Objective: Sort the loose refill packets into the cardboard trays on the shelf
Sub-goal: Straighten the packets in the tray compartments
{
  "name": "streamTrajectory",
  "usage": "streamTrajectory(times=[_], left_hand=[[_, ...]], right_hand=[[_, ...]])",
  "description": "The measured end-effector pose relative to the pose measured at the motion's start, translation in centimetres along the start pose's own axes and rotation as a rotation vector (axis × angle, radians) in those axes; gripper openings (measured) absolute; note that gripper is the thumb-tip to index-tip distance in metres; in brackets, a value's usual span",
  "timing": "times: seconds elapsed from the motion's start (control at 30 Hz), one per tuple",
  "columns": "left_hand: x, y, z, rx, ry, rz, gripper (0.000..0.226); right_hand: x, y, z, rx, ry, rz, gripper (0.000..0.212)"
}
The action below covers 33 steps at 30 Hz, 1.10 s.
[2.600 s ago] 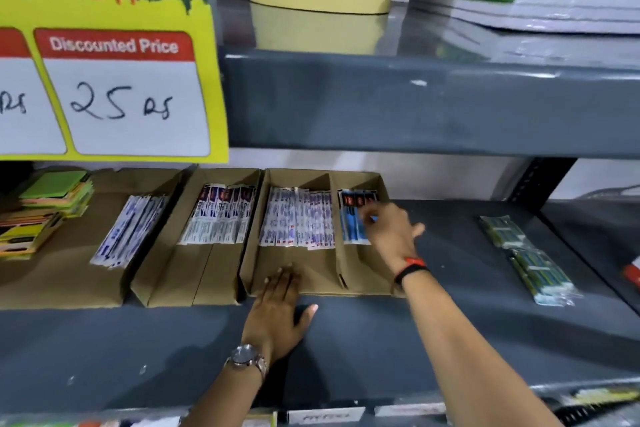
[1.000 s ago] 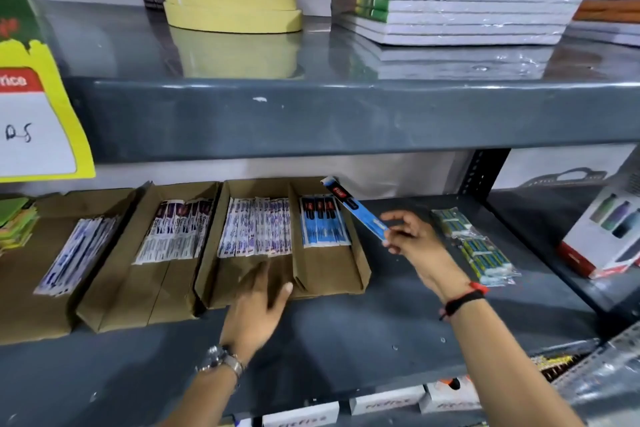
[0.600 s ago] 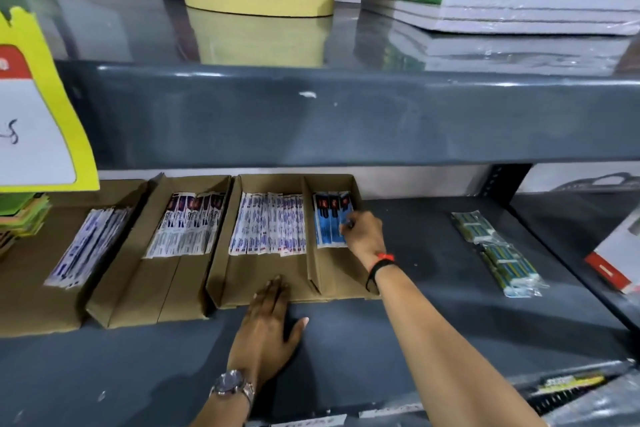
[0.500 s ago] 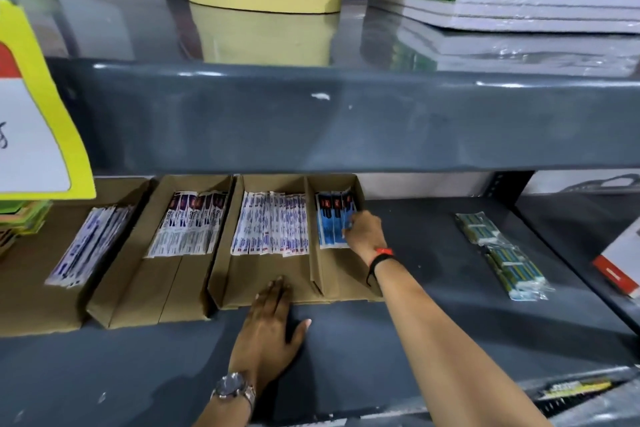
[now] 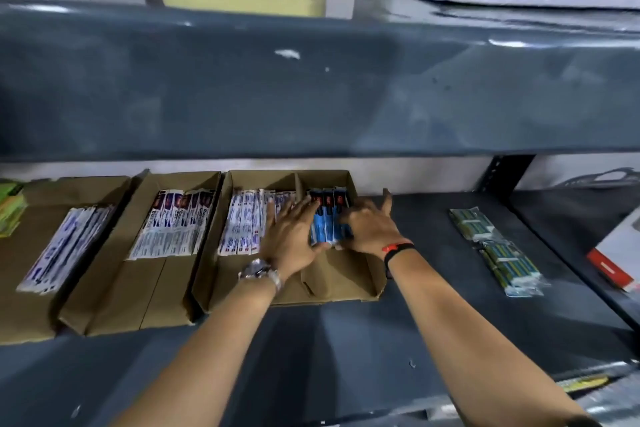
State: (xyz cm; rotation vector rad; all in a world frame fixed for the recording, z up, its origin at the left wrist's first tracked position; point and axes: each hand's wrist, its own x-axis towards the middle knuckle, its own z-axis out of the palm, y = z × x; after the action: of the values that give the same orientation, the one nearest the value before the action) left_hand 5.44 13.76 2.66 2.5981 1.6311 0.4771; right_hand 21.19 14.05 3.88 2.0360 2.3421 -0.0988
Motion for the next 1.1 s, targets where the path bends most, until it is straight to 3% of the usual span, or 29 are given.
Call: streamTrajectory(times=[0.17, 0.3, 0.6, 0.8, 0.93, 1.1], left_hand=[[3.2, 0.6, 1.9, 0.191, -0.227, 0.046, 0.054], [4.0, 0.4, 3.3, 0.248, -0.246, 0.008, 0.039], [4.3, 0.5, 3.0, 0.27, -0.243, 0.024, 0.046], [3.2, -4.4, -1.5, 0.155, -0.086, -0.097, 0.04], [1.2, -9.2, -2.4, 0.257, -0.237, -0.165, 0.038], [-0.1, -9.8, -1.1, 0.274, -0.311, -0.108, 0.051]], right_hand=[[0.7, 0.2, 0.9, -0.103, -0.01, -0.027, 0.037], [0.9, 0.6, 1.1, -0.048, -0.005, -0.021, 0.033], [0.8, 0.9, 0.5, 0.041, -0.01, -0.015, 0.03], [1.4, -0.9, -1.3, 0.113, 0.176, 0.011, 0.038], [2.6, -5.2, -0.7, 0.173, 0.139, -0.117, 0.026], [3.3, -9.2, 1.2, 0.011, 0.034, -0.239, 0.039]])
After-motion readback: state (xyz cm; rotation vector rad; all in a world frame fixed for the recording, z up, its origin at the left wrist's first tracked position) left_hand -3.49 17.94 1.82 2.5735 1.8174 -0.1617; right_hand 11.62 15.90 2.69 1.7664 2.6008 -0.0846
